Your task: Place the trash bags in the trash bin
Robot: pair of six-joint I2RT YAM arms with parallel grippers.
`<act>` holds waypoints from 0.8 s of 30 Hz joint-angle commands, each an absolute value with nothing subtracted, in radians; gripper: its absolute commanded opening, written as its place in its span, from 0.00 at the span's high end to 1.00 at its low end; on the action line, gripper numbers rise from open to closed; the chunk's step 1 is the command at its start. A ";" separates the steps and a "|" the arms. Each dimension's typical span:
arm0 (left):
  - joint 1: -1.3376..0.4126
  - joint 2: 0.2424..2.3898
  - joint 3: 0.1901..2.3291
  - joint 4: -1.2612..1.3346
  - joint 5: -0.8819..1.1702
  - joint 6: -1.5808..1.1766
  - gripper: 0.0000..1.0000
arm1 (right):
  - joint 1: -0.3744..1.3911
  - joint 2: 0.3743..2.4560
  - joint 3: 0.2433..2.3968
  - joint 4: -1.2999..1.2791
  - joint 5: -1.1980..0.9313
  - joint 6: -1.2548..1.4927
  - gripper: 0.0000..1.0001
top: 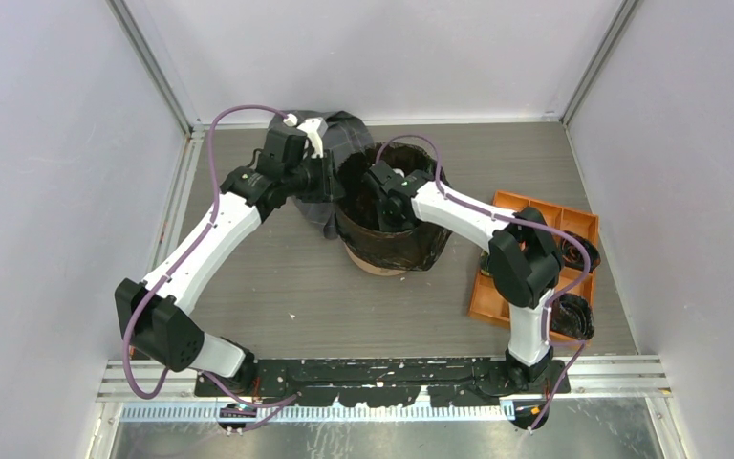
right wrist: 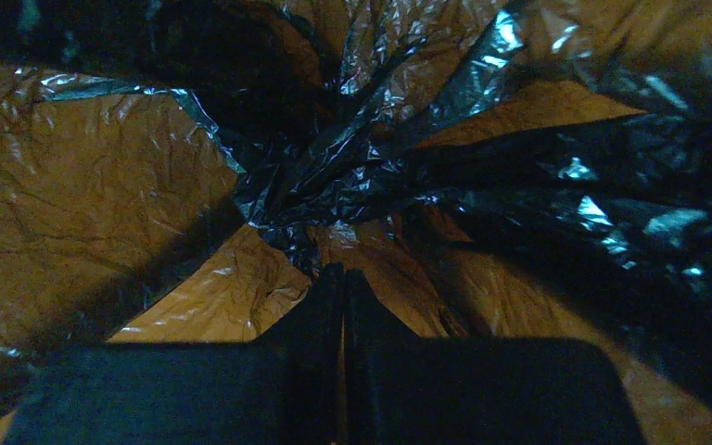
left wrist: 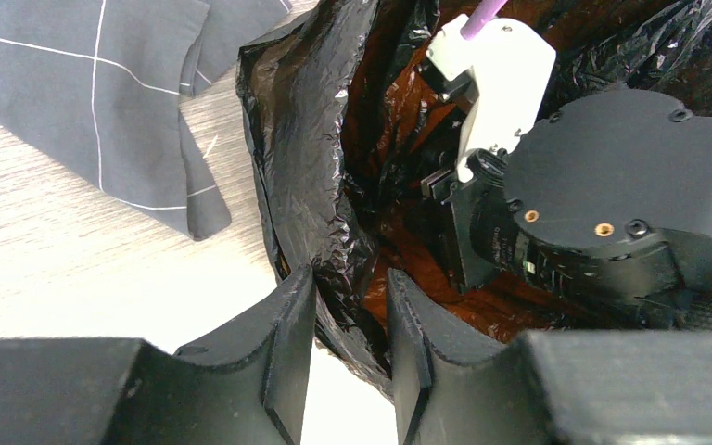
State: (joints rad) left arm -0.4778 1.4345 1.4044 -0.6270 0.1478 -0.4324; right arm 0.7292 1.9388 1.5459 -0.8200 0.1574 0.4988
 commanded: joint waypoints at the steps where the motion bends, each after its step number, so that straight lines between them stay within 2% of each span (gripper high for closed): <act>1: -0.483 1.428 1.445 -0.639 0.135 -0.407 0.66 | 0.729 1.865 1.594 -0.845 0.197 0.492 0.95; 24: -0.484 1.436 1.456 -0.634 0.136 -0.411 0.65 | 0.729 1.710 1.636 -0.881 0.190 0.507 0.90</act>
